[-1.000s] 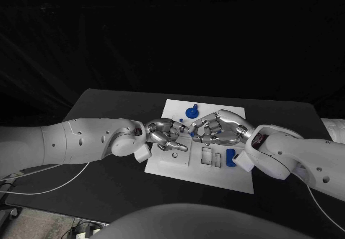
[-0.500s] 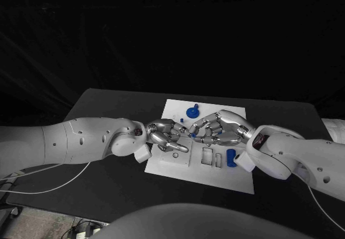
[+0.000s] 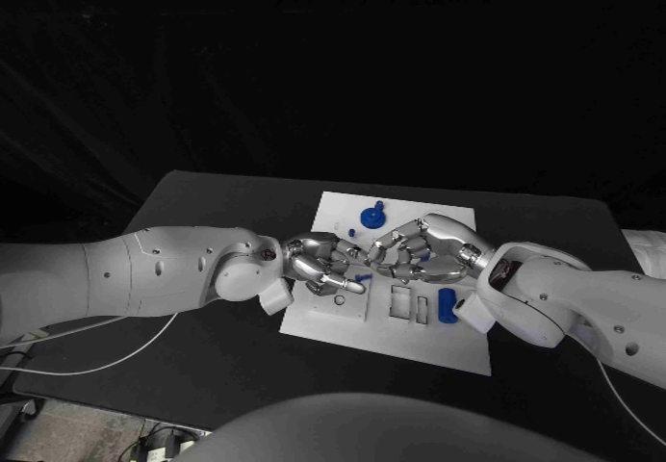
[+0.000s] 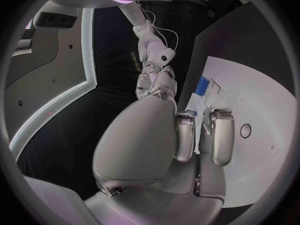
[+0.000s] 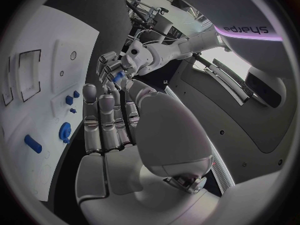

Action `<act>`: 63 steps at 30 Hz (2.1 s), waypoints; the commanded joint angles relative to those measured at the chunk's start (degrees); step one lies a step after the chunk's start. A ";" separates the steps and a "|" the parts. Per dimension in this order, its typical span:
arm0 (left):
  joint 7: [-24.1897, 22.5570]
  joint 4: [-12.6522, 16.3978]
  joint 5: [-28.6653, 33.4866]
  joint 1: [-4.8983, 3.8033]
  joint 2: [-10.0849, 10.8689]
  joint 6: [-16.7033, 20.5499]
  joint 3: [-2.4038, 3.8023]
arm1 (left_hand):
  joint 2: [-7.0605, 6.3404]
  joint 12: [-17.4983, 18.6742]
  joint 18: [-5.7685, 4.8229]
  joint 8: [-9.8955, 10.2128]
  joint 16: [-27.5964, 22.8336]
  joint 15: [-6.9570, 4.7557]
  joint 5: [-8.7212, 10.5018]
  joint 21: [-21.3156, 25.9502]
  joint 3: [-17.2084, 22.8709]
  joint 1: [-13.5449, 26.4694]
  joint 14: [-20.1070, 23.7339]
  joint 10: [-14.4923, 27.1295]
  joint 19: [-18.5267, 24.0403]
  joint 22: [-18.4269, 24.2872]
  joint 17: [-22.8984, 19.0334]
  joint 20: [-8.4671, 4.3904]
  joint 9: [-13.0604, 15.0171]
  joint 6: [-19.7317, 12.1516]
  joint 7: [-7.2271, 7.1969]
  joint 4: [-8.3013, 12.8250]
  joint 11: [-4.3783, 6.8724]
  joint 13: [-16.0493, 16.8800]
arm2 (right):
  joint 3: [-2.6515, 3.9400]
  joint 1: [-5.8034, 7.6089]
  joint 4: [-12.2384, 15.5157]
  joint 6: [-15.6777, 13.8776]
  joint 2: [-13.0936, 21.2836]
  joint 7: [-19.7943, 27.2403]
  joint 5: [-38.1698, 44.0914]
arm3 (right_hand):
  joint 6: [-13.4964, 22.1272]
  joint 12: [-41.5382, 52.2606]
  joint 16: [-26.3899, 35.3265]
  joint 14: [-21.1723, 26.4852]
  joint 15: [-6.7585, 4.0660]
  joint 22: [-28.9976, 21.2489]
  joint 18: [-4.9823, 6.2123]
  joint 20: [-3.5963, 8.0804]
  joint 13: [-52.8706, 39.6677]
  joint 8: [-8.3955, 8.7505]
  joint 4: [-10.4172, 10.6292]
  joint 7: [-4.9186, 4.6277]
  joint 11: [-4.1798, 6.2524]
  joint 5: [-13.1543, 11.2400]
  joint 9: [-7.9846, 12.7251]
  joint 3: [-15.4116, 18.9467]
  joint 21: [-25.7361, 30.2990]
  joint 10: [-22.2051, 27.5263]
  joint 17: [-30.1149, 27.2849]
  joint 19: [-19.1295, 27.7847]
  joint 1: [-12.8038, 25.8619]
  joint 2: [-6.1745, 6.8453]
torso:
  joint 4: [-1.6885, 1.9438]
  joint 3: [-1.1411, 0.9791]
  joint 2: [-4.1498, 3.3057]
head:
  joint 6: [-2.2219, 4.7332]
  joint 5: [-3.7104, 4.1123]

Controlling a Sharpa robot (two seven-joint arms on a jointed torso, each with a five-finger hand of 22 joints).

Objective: Assemble the parts on the task board

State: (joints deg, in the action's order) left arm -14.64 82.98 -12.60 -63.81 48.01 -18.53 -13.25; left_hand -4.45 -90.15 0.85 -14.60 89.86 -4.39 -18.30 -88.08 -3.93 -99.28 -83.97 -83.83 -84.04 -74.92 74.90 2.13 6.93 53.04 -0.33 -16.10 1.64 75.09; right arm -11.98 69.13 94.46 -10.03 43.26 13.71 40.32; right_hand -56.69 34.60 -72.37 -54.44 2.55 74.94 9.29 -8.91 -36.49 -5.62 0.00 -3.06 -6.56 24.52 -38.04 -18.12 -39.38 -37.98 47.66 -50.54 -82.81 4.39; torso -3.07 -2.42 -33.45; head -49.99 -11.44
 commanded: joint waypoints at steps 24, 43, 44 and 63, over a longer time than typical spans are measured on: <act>-1.08 -1.58 -2.00 0.06 1.22 13.91 0.03 | 3.57 0.54 1.06 1.16 0.14 1.25 -5.34 4.89 -1.77 -2.28 -6.03 -4.75 -0.35 -12.51 15.10 0.86 -1.61 -7.42 3.93 -0.15 -0.97 13.79 | -0.06 -0.12 1.17 -4.81 1.12 -3.35 15.61 | 2.39 1.64 -2.15 -3.38 0.49 2.47 0.11 -0.29 0.23 2.04 1.86 -1.78 -0.51 -4.61 1.11 0.77 -3.63 -1.58 2.23 -1.69 0.86 0.18 | 0.01 0.00 0.02 | -0.01 -0.62; -11.65 -0.61 -14.22 0.00 5.13 40.13 0.05 | 6.09 11.36 1.11 -5.87 0.14 3.47 -11.25 5.17 -1.56 -2.11 -6.03 12.58 -0.44 -12.47 15.10 3.27 -0.85 -4.54 7.64 -0.59 -3.76 -4.30 | -0.40 -3.63 8.05 -2.83 1.20 -10.24 48.76 | -4.48 -6.42 -3.57 -13.33 -3.09 4.15 -1.35 3.08 8.75 1.85 6.25 -2.65 4.34 -11.16 8.21 -1.05 -11.11 -22.64 5.86 -11.99 0.38 3.24 | 0.01 0.02 0.04 | -0.01 -2.88; -12.00 -0.48 -14.08 0.00 5.31 40.55 0.05 | 6.09 12.12 1.11 -6.03 0.14 3.46 -11.31 5.16 -1.49 -2.12 -6.03 13.33 -0.46 -12.48 15.10 3.30 -0.88 -4.48 7.63 -0.57 -3.79 -5.30 | -0.42 -4.02 8.27 -2.70 1.02 -9.96 50.20 | -3.92 -7.57 -2.98 -12.48 -2.65 3.85 -1.23 2.84 9.21 2.04 6.30 -2.65 3.74 -10.42 8.70 -1.09 -9.89 -21.47 4.84 -11.12 0.32 3.50 | -0.02 0.02 0.05 | -0.01 -2.92; -12.85 2.30 -13.59 -0.19 7.39 41.34 0.06 | 5.62 11.60 1.00 -7.08 0.14 3.62 -11.71 4.76 -0.95 -2.28 -6.03 10.21 -0.87 -12.63 15.10 3.44 -1.39 -4.21 7.92 -0.52 -4.05 -3.89 | -0.95 -10.19 8.72 2.43 -6.54 -12.29 71.09 | 1.94 28.76 -9.74 -16.14 -2.37 2.28 0.27 -0.81 -25.53 1.92 4.55 0.60 4.14 -9.31 19.31 1.71 -0.31 -21.42 18.68 -2.18 -1.02 4.22 | -0.61 0.01 1.80 | -0.01 -3.46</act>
State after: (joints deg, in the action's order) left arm -26.36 84.82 -25.87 -63.92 55.27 22.32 -13.23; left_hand 1.14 -77.64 0.86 -21.42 90.03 -1.08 -29.72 -83.09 -5.18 -101.52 -83.75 -70.88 -83.93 -74.91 74.91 5.11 5.62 48.54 7.46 -16.73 -2.55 84.05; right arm -12.91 59.30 103.68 -10.52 37.24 3.30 105.73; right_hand -54.75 60.07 -80.97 -68.73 0.31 74.91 9.31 -9.85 -59.00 -3.73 4.59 -2.92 -2.56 15.42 -18.98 -16.80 -39.56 -56.21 63.78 -52.30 -83.95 8.09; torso -3.57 -2.43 -32.09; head -49.99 -14.72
